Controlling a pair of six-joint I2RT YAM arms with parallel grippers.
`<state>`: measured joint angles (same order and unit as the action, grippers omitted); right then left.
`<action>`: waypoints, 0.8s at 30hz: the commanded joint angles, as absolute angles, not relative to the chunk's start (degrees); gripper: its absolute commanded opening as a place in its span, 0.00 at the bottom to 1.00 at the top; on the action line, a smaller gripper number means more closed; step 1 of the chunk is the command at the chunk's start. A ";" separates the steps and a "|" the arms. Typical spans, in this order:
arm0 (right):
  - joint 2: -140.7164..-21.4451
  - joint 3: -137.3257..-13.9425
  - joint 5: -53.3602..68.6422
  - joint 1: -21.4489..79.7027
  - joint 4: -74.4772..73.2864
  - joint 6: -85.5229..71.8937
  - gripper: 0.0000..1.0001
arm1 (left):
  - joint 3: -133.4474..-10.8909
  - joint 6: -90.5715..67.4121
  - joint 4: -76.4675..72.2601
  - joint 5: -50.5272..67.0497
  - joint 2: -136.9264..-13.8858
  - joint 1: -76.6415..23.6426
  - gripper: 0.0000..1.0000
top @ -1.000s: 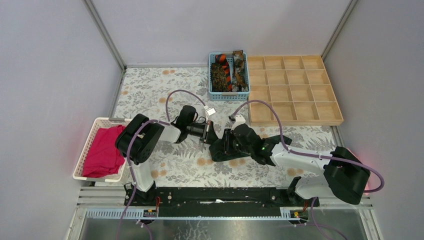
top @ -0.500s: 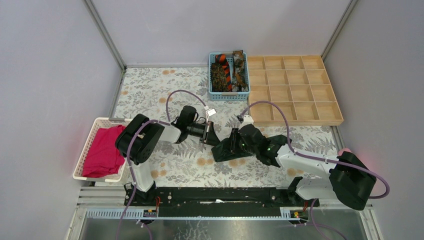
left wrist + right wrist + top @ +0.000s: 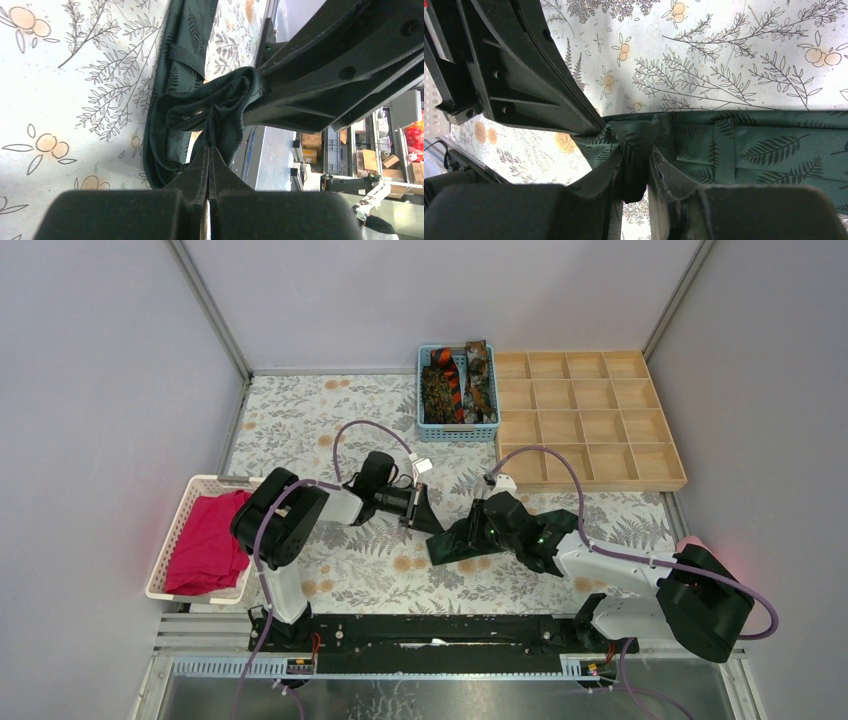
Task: Roll the ties
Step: Roll the tie at the center of the board.
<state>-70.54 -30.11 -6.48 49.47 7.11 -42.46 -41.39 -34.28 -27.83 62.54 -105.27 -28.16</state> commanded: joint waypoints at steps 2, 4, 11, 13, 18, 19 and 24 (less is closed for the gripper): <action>-70.16 -29.29 -2.97 48.95 12.49 -45.13 0.25 | -44.28 -30.51 -19.88 52.75 -103.77 -28.30 0.00; -70.91 -29.35 -1.22 48.94 13.50 -45.90 0.25 | -44.95 -30.61 -17.67 45.23 -101.28 -28.30 0.00; -72.67 -28.13 7.05 48.87 20.25 -50.59 0.24 | -48.06 -29.64 -8.88 28.49 -94.50 -28.30 0.01; -73.41 -27.72 7.69 48.91 21.32 -51.81 0.24 | -47.80 -29.64 -7.22 25.41 -92.10 -28.34 0.01; -77.16 -25.12 11.42 48.95 29.97 -55.92 0.24 | -46.46 -28.60 -1.34 17.42 -86.01 -28.39 0.01; -78.05 -24.61 12.03 48.95 31.85 -56.79 0.23 | -46.18 -28.38 -0.67 16.73 -85.05 -28.39 0.00; -79.39 -22.33 12.75 49.01 38.49 -60.15 0.23 | -44.52 -28.28 -0.09 15.49 -82.09 -28.69 0.00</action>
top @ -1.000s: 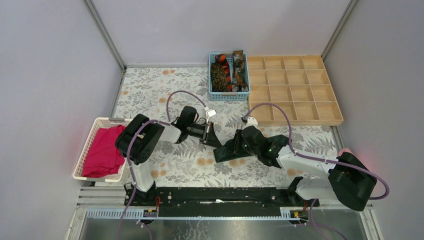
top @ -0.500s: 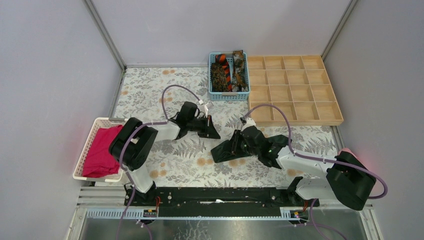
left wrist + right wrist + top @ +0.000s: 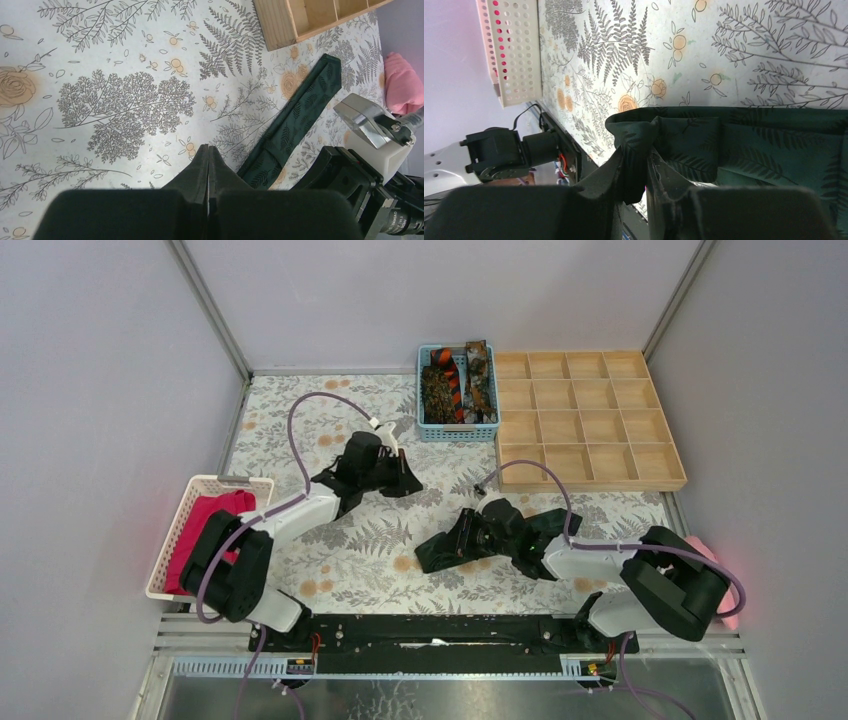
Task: Roll the ties
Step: Roll the tie at the center of the board.
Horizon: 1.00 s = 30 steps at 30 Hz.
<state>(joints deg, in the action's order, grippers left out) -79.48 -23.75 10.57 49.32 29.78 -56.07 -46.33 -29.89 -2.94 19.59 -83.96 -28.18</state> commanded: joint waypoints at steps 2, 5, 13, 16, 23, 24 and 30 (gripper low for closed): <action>-78.16 -22.04 11.10 48.97 35.94 -59.93 0.23 | -44.32 -28.21 -0.09 15.45 -81.72 -28.90 0.00; -76.37 -21.32 8.92 49.02 33.27 -59.99 0.23 | -44.29 -28.45 -0.09 15.56 -81.82 -29.36 0.00; -73.92 -20.69 2.83 48.95 23.76 -59.80 0.19 | -44.64 -28.63 -0.09 13.64 -81.98 -33.44 0.00; -73.50 -20.81 1.01 48.90 20.81 -58.92 0.18 | -45.18 -28.65 -0.09 12.15 -81.83 -35.74 0.00; -71.25 -21.33 -4.78 48.90 14.16 -58.27 0.19 | -46.75 -28.30 1.54 9.64 -82.59 -39.57 0.00; -71.34 -21.60 -5.06 48.94 13.06 -58.21 0.20 | -46.76 -28.26 1.58 9.33 -82.68 -40.08 0.00; -72.58 -22.85 -6.83 48.90 10.22 -57.69 0.39 | -45.94 -27.94 0.37 7.62 -82.57 -45.02 0.00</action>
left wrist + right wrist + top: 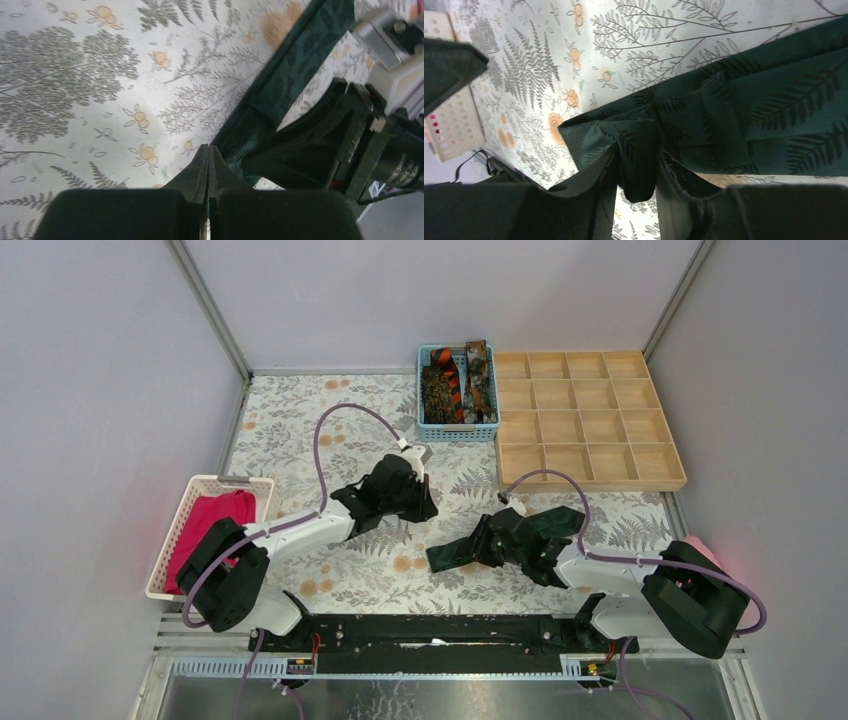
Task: Roll the ties
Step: Roll the tie at the center of the board.
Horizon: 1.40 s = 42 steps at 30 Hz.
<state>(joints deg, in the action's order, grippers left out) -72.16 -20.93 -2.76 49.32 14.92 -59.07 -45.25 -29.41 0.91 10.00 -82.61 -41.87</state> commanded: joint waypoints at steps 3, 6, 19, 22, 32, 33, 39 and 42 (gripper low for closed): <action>-72.69 -23.78 -7.28 48.87 9.49 -56.83 0.40 | -45.72 -27.71 0.18 7.55 -83.00 -47.94 0.00; -72.39 -24.91 -8.06 48.90 7.64 -55.75 0.40 | -45.51 -27.66 0.18 5.93 -82.96 -50.65 0.00; -72.57 -31.33 -9.71 48.87 1.87 -51.86 0.42 | -41.99 -28.57 0.70 4.05 -78.78 -53.85 0.00; -73.21 -32.32 -9.98 48.93 0.73 -51.56 0.43 | -41.44 -28.48 0.20 4.63 -79.49 -53.98 0.00; -74.29 -33.14 -10.21 48.93 -2.82 -50.80 0.48 | -39.41 -29.95 -6.60 8.13 -85.63 -55.45 0.00; -74.16 -33.20 -10.27 48.89 -2.96 -50.56 0.51 | -39.38 -30.09 -7.10 8.51 -86.10 -55.62 0.00; -70.90 -33.17 -11.44 48.95 -3.75 -49.66 0.55 | -39.51 -30.33 -8.32 8.47 -88.87 -56.06 0.00; -69.28 -33.95 -12.52 48.88 -6.15 -48.50 0.55 | -39.63 -30.23 -8.39 8.05 -90.09 -56.07 0.00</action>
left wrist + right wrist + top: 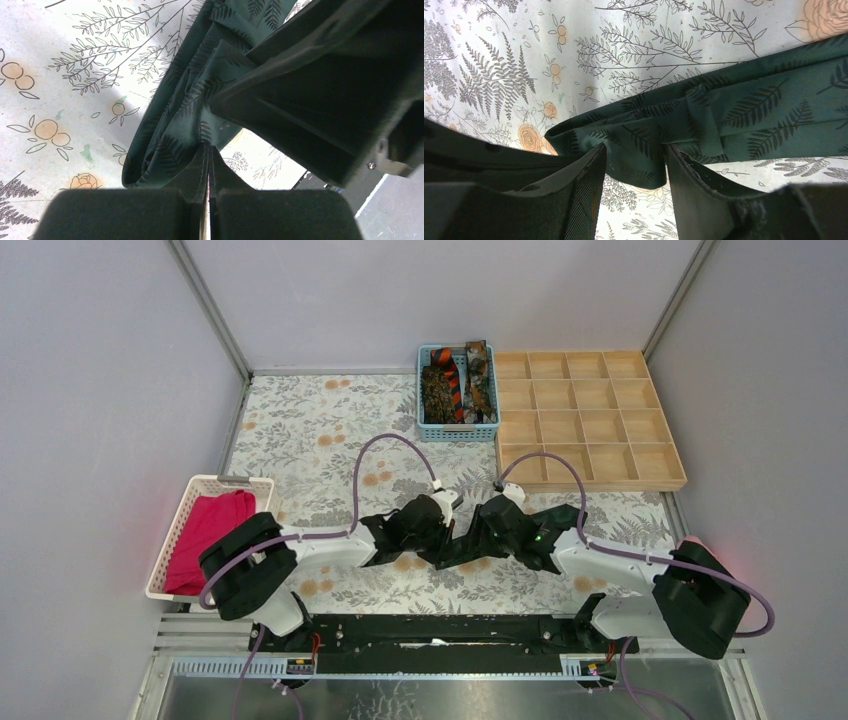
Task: Roll the ties
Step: Roll the tie at the center of the board.
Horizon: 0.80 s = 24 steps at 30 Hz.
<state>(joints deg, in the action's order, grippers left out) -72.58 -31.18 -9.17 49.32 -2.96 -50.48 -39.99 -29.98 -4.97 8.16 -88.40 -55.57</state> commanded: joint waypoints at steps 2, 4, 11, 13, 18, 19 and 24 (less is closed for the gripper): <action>-68.13 -34.74 -13.49 48.94 -8.25 -47.91 0.55 | -39.67 -30.17 -8.56 7.83 -90.62 -56.14 0.00; -66.76 -35.05 -14.49 48.95 -9.35 -47.31 0.55 | -39.87 -30.08 -8.53 7.74 -91.02 -56.23 0.00; -65.14 -36.11 -15.29 48.93 -10.95 -43.45 0.53 | -42.35 -29.28 -5.18 5.56 -89.76 -56.21 0.00; -65.53 -36.83 -15.79 48.92 -11.81 -42.57 0.53 | -43.33 -29.12 -4.26 5.63 -89.13 -56.21 0.00; -65.16 -37.13 -15.60 48.98 -11.45 -40.96 0.52 | -44.46 -29.15 -2.95 5.18 -87.73 -56.21 0.00; -65.05 -37.10 -15.62 48.95 -11.43 -40.88 0.51 | -44.47 -29.15 -2.92 5.03 -87.50 -56.17 0.00; -65.07 -37.26 -15.57 48.89 -11.32 -40.01 0.48 | -44.81 -29.07 -2.24 4.59 -86.75 -56.18 0.00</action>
<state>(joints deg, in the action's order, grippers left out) -65.93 -35.09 -13.21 49.32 -11.18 -41.82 -43.20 -29.91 -3.33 6.24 -88.05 -55.90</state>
